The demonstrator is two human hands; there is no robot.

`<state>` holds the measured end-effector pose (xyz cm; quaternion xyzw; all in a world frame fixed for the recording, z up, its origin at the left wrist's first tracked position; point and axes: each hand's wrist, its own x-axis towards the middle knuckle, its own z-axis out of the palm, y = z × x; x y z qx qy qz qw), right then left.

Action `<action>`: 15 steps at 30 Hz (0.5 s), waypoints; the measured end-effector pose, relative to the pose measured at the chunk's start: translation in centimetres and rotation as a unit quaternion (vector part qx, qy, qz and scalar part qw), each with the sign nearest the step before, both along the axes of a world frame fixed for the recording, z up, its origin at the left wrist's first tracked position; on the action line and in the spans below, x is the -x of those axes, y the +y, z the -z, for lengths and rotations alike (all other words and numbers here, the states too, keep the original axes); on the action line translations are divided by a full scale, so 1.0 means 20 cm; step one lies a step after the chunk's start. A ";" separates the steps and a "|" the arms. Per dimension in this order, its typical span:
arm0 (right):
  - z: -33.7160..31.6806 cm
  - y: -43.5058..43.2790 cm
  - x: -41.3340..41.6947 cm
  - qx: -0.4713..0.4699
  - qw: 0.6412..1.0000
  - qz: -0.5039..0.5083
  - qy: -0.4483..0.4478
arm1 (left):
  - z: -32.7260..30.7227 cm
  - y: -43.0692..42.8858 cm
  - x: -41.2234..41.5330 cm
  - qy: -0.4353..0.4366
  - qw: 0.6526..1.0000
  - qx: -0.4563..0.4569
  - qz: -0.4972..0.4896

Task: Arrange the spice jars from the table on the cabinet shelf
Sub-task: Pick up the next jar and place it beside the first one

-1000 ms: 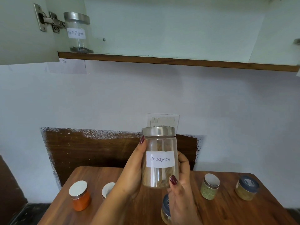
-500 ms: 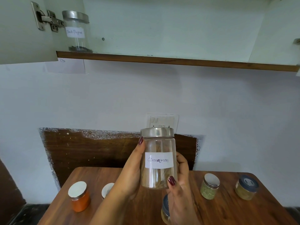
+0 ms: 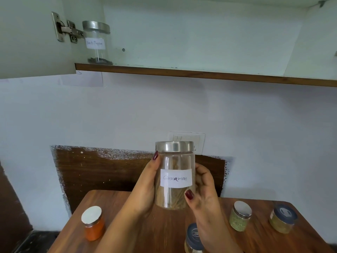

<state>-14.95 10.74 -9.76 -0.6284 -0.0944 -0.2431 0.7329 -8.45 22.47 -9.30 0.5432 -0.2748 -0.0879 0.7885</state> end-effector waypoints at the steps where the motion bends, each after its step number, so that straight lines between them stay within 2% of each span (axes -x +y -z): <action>1: 0.08 -0.02 -0.10 -0.055 0.993 -0.100 0.027 | -0.02 0.01 -0.01 -0.020 1.000 -0.014 -0.014; 4: 0.06 -0.07 -0.10 0.010 0.997 -0.073 0.008 | -0.10 0.06 -0.05 -0.060 0.998 -0.022 -0.025; 7: -0.07 -0.06 -0.12 0.051 0.990 -0.129 0.002 | -0.17 0.12 -0.10 -0.096 0.993 -0.047 -0.049; 9: -0.11 -0.06 -0.15 0.063 0.991 -0.116 -0.019 | -0.23 0.15 -0.13 -0.144 0.982 -0.082 -0.094; 11: -0.19 -0.03 -0.17 0.053 0.994 -0.094 -0.023 | -0.28 0.18 -0.16 -0.219 0.956 -0.094 -0.169; 13: -0.26 -0.01 -0.23 0.069 0.995 -0.075 -0.022 | -0.33 0.22 -0.20 -0.286 0.916 -0.090 -0.266; 15: -0.35 0.03 -0.28 0.083 0.994 -0.061 -0.029 | -0.37 0.27 -0.24 -0.310 0.880 -0.091 -0.348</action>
